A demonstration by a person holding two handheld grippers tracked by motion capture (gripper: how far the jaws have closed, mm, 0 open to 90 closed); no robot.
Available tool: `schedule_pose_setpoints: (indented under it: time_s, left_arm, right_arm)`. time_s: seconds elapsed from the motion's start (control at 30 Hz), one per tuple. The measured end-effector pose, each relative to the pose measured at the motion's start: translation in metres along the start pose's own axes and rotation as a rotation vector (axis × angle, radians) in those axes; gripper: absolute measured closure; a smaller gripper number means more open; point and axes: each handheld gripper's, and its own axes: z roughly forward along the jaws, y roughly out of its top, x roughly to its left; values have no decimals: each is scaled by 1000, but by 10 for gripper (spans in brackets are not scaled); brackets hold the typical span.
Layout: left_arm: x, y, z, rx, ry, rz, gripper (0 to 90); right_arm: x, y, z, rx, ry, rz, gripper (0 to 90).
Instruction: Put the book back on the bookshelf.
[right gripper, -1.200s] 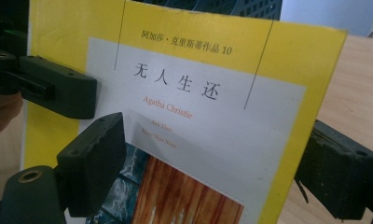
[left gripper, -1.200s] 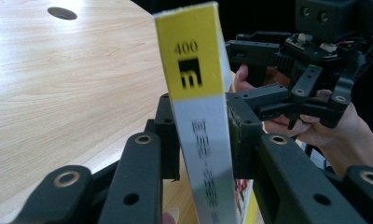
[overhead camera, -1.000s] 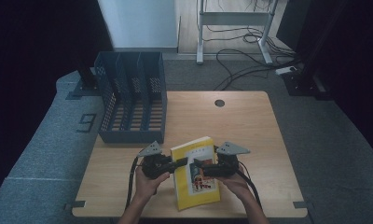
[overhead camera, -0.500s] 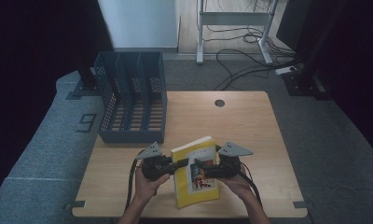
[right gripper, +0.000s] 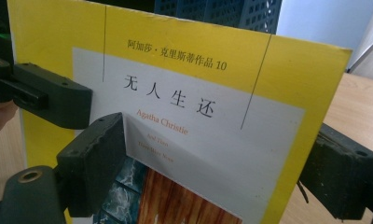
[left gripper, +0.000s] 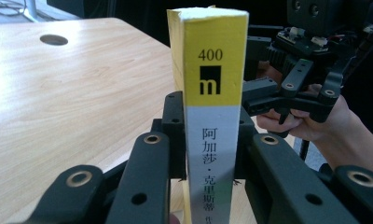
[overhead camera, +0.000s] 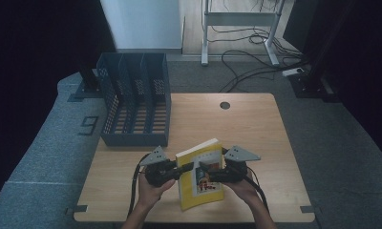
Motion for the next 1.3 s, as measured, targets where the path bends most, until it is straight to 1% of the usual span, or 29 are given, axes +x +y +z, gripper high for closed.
schedule_pose_setpoints:
  time_s: [0.1,0.37,0.43,0.57,0.67,0.77,0.97,1.1,1.3]
  left_arm:
    - [-4,2,-2,-6,2,17,753]
    - [-4,2,-3,-19,-1,16,754]
    - [-2,1,-3,-26,-9,8,755]
    - [4,1,-6,-42,-23,-24,756]
    - [5,1,-8,-55,-22,-29,756]
    - [7,2,-11,-68,-22,-36,756]
    - [12,3,-20,-94,-3,-47,756]
    - [14,5,-26,-109,13,-47,756]
    - [18,6,-35,-126,30,-53,756]
  right_arm:
    - [2,3,-3,-13,1,-8,130]
    - [2,4,-5,-29,5,-12,131]
    - [2,3,-5,-31,7,-11,133]
    - [1,4,-7,-40,20,-4,146]
    - [-1,3,-7,-46,42,4,158]
    - [-2,2,-6,-46,48,10,159]
    - [-4,1,-6,-46,52,20,159]
    - [-4,0,-5,-43,52,23,159]
    - [-5,-3,-1,-19,62,21,159]
